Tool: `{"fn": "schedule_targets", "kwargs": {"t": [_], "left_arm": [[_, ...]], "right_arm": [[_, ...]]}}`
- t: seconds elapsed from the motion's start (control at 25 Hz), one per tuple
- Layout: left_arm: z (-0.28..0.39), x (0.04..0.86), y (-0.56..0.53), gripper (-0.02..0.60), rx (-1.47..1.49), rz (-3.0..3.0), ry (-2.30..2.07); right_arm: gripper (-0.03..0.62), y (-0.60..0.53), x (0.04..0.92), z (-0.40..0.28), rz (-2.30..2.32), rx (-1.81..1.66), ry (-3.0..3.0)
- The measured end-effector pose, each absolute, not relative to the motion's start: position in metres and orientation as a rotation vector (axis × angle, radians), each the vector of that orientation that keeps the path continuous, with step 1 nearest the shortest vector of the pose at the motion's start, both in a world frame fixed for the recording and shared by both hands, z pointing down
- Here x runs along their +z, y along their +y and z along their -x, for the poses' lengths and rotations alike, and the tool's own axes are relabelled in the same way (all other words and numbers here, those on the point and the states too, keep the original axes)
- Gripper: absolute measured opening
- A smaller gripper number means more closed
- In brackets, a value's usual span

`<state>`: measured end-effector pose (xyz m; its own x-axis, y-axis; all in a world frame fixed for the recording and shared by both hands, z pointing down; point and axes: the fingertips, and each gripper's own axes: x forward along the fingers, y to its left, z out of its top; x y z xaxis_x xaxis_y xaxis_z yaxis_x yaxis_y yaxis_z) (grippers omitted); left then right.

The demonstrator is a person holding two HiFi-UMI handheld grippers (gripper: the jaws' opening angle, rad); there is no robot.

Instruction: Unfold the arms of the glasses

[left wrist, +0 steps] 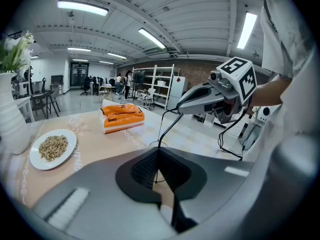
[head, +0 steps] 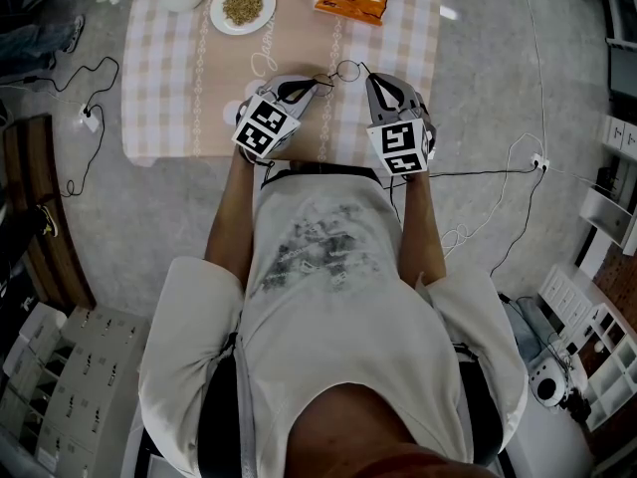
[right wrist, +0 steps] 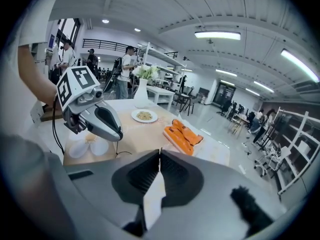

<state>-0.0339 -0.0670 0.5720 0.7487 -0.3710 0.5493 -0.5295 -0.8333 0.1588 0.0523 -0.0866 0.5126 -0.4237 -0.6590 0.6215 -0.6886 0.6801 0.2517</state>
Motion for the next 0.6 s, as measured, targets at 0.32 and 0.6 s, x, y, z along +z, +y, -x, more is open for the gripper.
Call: {"fn": "schedule_targets", "kwargs": {"t": [0.32,0.6], "left_arm": [[0.037,0.571,-0.069,0.008,0.721,-2.640,-0.712],[0.040,0.571,-0.069,0.008,0.727,-2.633,-0.720]], "right_arm": [[0.021,-0.088,0.512,-0.059,-1.066,0.076,-2.166],[0.021,-0.088,0.512,-0.065,-1.078,0.076,-2.155]]}}
